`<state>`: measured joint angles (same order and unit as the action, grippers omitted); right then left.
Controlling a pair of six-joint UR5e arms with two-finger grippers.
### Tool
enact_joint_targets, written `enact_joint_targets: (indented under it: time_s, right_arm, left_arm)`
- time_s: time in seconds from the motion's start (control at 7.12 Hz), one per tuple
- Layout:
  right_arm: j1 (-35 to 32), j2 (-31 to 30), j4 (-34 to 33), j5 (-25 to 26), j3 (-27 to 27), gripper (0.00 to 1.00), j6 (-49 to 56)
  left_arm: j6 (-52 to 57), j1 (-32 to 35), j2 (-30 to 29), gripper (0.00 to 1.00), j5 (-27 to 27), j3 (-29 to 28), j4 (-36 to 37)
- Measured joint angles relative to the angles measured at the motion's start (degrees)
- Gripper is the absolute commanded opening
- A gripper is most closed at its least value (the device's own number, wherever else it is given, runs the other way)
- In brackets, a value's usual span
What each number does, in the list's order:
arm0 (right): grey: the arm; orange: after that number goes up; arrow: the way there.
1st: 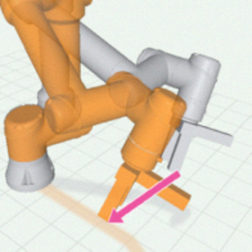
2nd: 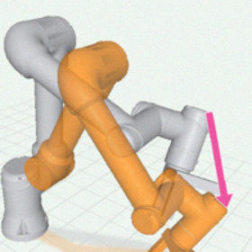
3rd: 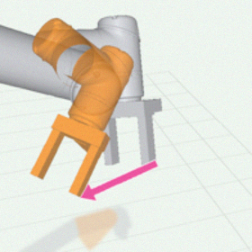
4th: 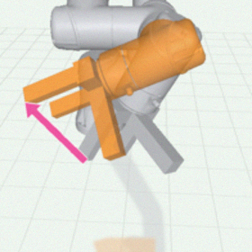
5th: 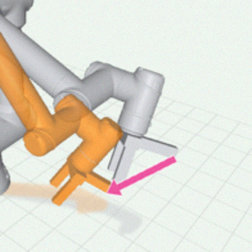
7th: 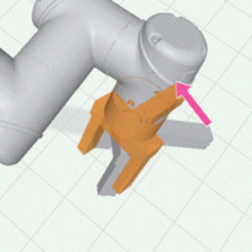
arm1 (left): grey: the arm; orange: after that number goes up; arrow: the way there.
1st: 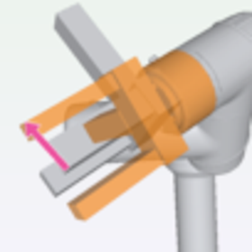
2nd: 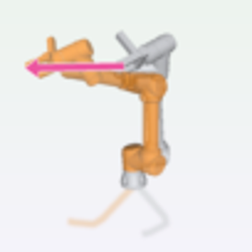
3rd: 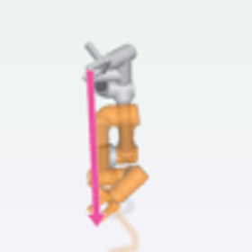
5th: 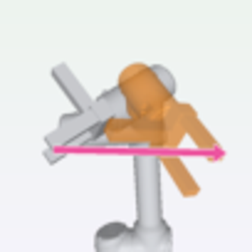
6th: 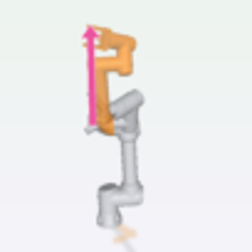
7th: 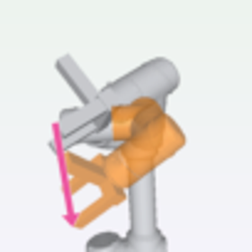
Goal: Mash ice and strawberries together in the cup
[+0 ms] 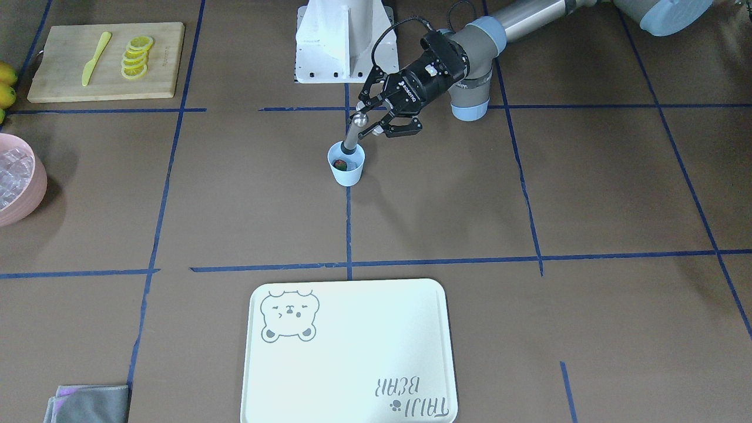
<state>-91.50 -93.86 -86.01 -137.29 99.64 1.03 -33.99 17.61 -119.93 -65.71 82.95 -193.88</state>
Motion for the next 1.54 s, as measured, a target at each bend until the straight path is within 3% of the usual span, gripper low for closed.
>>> enact_joint_targets:
  time_s: [1.54]
  right_arm:
    - [0.00,0.00,-0.04,0.00,-0.24,0.99,0.03]
  left_arm:
    - [-0.02,0.25,-1.38,0.00,-0.02,-0.66,2.59]
